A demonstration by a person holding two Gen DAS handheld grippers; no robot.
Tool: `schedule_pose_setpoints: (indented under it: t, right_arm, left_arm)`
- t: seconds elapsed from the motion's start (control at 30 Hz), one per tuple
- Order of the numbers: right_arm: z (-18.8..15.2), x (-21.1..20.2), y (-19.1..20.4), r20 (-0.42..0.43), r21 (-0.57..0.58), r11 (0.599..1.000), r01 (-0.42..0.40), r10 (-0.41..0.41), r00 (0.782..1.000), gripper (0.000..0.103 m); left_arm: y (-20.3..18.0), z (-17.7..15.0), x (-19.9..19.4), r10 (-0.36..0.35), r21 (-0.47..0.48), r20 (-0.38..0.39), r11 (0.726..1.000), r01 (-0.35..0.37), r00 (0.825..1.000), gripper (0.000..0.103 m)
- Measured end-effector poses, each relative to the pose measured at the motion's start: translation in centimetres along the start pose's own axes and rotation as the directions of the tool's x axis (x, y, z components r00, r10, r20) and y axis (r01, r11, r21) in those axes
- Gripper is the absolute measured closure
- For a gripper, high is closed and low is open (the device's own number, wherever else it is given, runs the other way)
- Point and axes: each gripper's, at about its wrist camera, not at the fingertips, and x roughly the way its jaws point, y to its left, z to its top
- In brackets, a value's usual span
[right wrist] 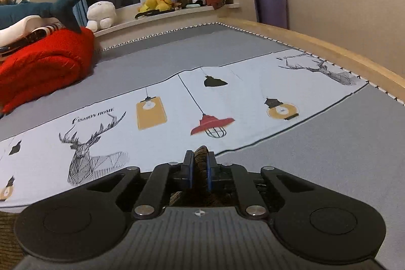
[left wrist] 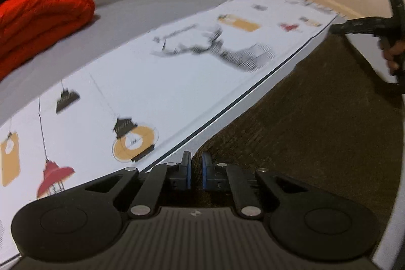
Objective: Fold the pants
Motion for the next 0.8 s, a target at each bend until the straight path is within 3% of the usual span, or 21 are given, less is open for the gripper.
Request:
schedule_pose_setpoints:
  t: [0.07, 0.1, 0.13, 0.17, 0.2, 0.23, 0.3, 0.4, 0.57, 0.7, 0.8]
  right_arm:
    - [-0.8, 2.3, 0.0, -0.059, -0.006, 1.000, 0.029, -0.030, 0.998, 0.093]
    - [-1.3, 3.1, -0.1, -0.081, 0.000, 0.998, 0.056, -0.056, 0.995, 0.091]
    - [-1.8, 3.3, -0.3, -0.075, 0.013, 0.998, 0.063, -0.062, 0.995, 0.089]
    - [-2.0, 3.2, -0.4, -0.057, 0.023, 0.998, 0.064, -0.063, 0.996, 0.079]
    - [-2.1, 2.8, -0.5, -0.049, 0.032, 0.996, 0.077, -0.076, 0.996, 0.063]
    - [-2.0, 2.0, -0.9, -0.036, 0.047, 0.994, 0.101, -0.099, 0.994, 0.056]
    - [-1.9, -0.3, -1.9, -0.006, 0.089, 0.992, 0.094, -0.094, 0.996, 0.054]
    - [-2.4, -5.4, -3.6, 0.007, 0.123, 0.991, 0.051, -0.052, 0.999, 0.054]
    - [-6.1, -13.1, -7.5, -0.017, 0.269, 0.962, 0.043, -0.040, 0.999, 0.054]
    - [-9.0, -15.7, -9.4, -0.044, 0.372, 0.927, 0.058, -0.045, 0.998, 0.054]
    - [-10.4, -15.6, -9.3, -0.085, 0.400, 0.916, 0.044, -0.011, 0.996, 0.055]
  left_arm:
    - [-0.1, -0.3, 1.8, 0.017, -0.014, -0.025, 1.000, -0.017, 1.000, 0.092]
    - [-0.3, -0.4, 1.7, 0.040, -0.011, -0.001, 0.999, -0.040, 0.999, 0.083]
    - [-0.5, -0.4, 1.5, 0.060, -0.006, 0.012, 0.998, -0.060, 0.998, 0.067]
    - [-0.5, -0.3, 1.1, 0.068, -0.007, 0.013, 0.998, -0.068, 0.998, 0.055]
    - [-0.3, -0.3, 0.6, 0.065, -0.017, 0.015, 0.998, -0.065, 0.998, 0.024]
    - [0.1, -0.4, -0.3, 0.056, -0.052, 0.038, 0.997, -0.054, 0.998, 0.012]
    - [0.8, -0.8, -2.1, 0.042, -0.112, 0.082, 0.993, -0.033, 0.996, 0.012]
    - [1.0, -1.8, -4.7, 0.018, -0.151, 0.083, 0.988, -0.006, 0.996, 0.012]
    - [-1.3, -4.6, -8.0, -0.021, -0.110, 0.080, 0.993, 0.030, 0.997, 0.012]
    - [-4.1, -7.1, -9.9, -0.139, -0.074, 0.034, 0.987, 0.141, 0.990, 0.012]
    - [-5.5, -8.5, -10.3, -0.176, -0.079, 0.003, 0.981, 0.176, 0.984, 0.012]
